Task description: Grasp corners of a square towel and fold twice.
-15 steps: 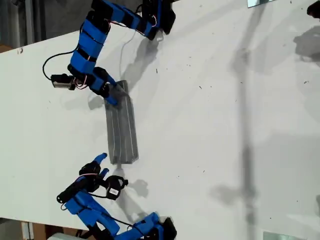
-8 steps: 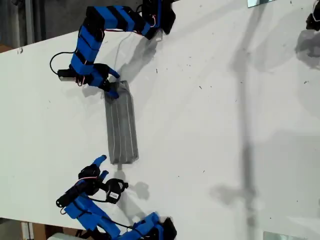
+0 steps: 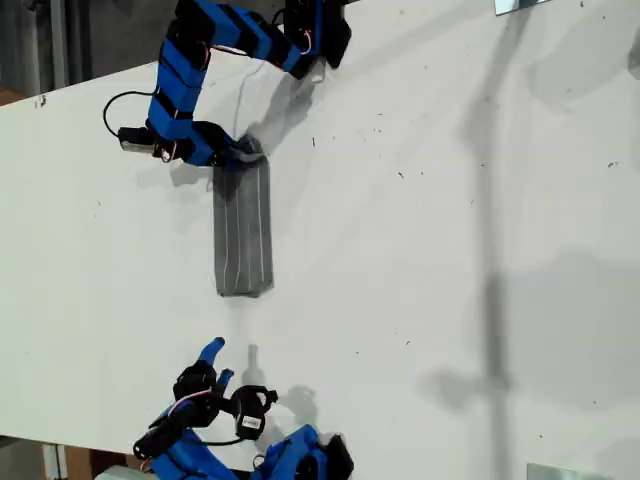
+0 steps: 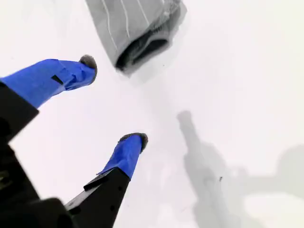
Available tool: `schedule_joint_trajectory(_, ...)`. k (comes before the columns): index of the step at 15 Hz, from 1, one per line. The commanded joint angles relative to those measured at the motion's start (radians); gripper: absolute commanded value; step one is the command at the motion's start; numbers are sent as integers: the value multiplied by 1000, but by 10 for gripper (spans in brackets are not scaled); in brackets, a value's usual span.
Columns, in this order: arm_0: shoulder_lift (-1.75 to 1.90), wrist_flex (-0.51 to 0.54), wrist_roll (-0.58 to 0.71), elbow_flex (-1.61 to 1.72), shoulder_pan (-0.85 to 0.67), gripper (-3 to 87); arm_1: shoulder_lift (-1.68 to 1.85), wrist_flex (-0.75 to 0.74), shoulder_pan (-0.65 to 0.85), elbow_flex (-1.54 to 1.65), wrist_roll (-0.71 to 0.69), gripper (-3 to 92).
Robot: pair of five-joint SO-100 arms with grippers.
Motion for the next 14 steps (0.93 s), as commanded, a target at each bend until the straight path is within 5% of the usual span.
schedule_joint_trajectory(1,462,-58,-112,365,48,270,301,-11,46,221,31,0)
schedule_joint_trajectory(9,1433,-29,-560,943,353,255,1074,187,-78,420,262,-1)
schedule_joint_trajectory(14,1483,-196,-698,1181,462,250,549,121,-236,-72,189,-1)
